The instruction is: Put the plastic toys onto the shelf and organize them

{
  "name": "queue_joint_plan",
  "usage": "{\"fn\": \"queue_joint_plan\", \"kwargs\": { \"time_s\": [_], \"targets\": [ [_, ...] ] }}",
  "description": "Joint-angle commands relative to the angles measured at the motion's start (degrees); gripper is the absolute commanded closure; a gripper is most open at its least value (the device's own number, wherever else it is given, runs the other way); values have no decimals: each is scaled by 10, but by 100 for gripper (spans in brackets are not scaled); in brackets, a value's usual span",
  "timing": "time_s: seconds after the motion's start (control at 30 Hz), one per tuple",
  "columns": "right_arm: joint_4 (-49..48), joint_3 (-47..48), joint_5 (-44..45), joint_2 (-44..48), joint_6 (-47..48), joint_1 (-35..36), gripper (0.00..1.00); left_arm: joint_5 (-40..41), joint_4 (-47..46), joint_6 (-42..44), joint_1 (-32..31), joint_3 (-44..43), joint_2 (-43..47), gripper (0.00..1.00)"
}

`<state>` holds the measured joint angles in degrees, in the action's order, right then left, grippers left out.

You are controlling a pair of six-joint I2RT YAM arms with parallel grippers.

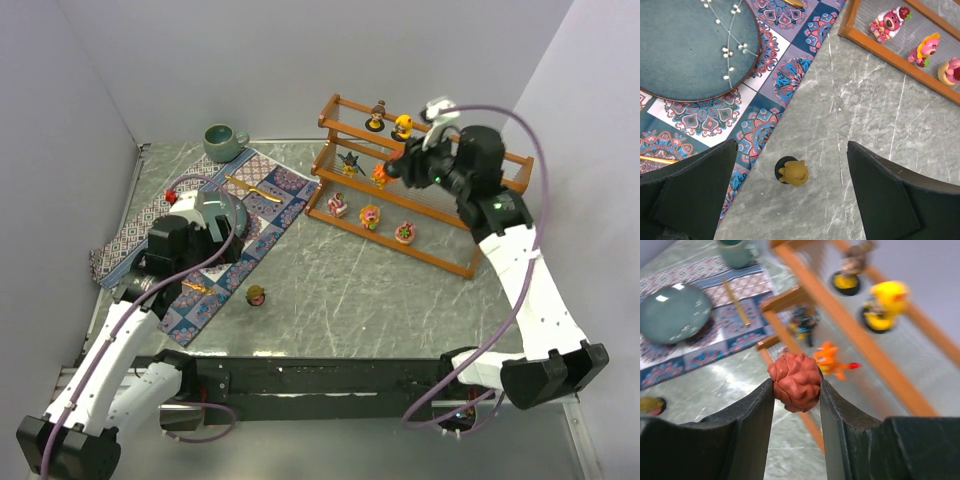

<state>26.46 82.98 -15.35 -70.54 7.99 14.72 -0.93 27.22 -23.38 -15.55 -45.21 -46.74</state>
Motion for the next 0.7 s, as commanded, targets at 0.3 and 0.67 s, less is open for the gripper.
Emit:
{"fn": "queue_joint_plan", "kwargs": {
  "time_s": [0.3,0.67],
  "targets": [
    [95,212,-59,-120,6,-130,78,8,-24,15,-19,-3,-42,3],
    [99,242,-119,-192,13,-191,78,1,-40,34,-16,-8,-74,3]
  ]
}}
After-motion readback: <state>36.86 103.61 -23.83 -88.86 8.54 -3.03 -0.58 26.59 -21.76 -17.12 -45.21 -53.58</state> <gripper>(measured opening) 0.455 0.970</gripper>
